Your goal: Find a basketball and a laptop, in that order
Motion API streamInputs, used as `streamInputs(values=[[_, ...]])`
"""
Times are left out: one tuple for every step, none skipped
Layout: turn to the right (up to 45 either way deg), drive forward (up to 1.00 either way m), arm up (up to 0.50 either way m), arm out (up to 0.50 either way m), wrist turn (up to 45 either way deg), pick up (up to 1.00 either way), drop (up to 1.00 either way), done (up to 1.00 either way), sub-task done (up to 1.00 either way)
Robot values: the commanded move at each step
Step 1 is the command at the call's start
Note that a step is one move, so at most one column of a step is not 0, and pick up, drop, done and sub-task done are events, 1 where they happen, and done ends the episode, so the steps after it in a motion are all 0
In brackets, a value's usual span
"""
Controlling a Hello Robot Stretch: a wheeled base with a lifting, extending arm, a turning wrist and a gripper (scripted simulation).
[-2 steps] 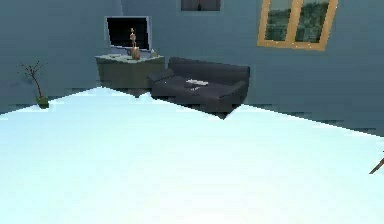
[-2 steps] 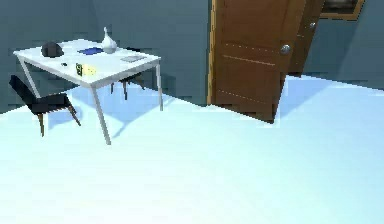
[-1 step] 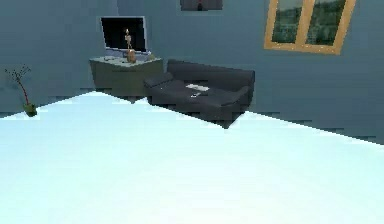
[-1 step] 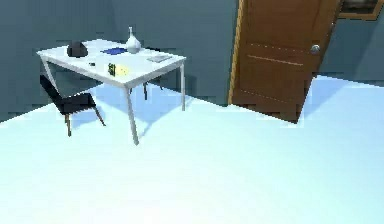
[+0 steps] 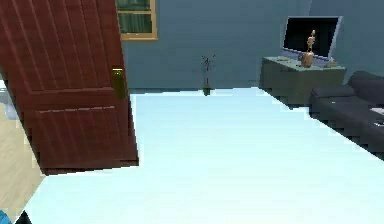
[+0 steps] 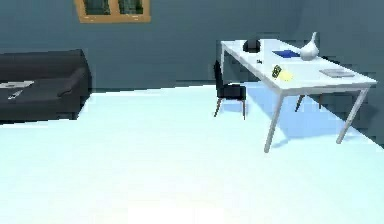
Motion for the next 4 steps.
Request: streamInputs(values=[[-9.0, 0.0, 0.0, 0.0, 0.0, 0.0, 0.0, 0.0, 0.0], [0.0, 0.8, 0.0, 0.0, 0.0, 0.0, 0.0, 0.0, 0.0], [-45.0, 0.0, 0.0, 0.0, 0.0, 0.0, 0.0, 0.0, 0.0], [-12.0, 0.0, 0.0, 0.0, 0.0, 0.0, 0.0, 0.0, 0.0]])
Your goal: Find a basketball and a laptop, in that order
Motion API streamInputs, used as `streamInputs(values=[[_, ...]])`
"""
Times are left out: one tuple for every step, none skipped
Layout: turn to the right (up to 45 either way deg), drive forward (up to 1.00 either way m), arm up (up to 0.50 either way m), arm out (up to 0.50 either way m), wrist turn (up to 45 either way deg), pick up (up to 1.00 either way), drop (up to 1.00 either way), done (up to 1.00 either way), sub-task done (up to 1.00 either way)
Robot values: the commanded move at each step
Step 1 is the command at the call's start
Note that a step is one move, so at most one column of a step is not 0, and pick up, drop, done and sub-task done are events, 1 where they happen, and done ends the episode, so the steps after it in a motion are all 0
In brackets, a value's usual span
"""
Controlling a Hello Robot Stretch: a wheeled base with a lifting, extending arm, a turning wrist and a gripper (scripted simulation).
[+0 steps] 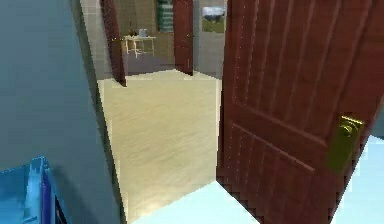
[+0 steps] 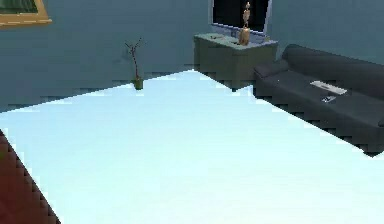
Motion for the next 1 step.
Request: streamInputs(values=[[0.0, 1.0, 0.0, 0.0, 0.0, 0.0, 0.0, 0.0, 0.0]])
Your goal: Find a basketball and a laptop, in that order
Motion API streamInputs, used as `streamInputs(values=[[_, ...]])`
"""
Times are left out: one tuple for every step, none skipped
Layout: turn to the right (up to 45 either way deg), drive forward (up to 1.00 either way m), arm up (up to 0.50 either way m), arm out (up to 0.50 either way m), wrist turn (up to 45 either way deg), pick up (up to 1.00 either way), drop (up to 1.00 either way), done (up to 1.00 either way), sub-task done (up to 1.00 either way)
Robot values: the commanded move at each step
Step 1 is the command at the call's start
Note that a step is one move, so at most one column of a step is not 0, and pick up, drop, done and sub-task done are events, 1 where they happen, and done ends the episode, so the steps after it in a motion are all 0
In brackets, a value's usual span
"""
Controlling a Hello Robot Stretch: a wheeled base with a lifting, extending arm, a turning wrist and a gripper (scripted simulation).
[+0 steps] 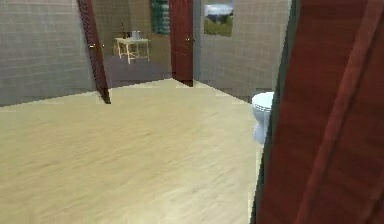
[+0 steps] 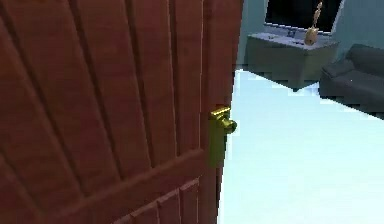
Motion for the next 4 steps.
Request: streamInputs(values=[[3.0, 0.0, 0.0, 0.0, 0.0, 0.0, 0.0, 0.0, 0.0], [0.0, 0.05, 0.0, 0.0, 0.0, 0.0, 0.0, 0.0, 0.0], [-18.0, 0.0, 0.0, 0.0, 0.0, 0.0, 0.0, 0.0, 0.0], [0.0, 1.0, 0.0, 0.0, 0.0, 0.0, 0.0, 0.0, 0.0]])
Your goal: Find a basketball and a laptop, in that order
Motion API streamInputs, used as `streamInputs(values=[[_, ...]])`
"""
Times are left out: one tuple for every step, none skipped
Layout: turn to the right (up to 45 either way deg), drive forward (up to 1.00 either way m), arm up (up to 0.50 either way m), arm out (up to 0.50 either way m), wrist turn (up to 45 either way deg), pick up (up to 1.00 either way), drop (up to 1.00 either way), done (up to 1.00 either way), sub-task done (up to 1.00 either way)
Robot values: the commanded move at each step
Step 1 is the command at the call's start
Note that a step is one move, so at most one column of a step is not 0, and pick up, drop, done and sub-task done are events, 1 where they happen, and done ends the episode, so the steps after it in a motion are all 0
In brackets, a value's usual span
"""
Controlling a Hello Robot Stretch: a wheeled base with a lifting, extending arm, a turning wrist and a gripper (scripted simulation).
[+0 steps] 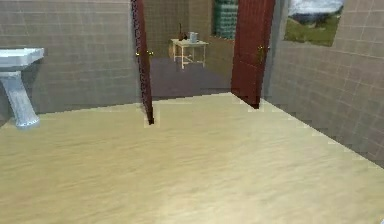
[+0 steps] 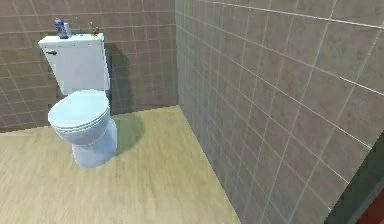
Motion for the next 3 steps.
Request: streamInputs(values=[[-3.0, 0.0, 0.0, 0.0, 0.0, 0.0, 0.0, 0.0, 0.0], [0.0, 1.0, 0.0, 0.0, 0.0, 0.0, 0.0, 0.0, 0.0], [0.0, 1.0, 0.0, 0.0, 0.0, 0.0, 0.0, 0.0, 0.0]])
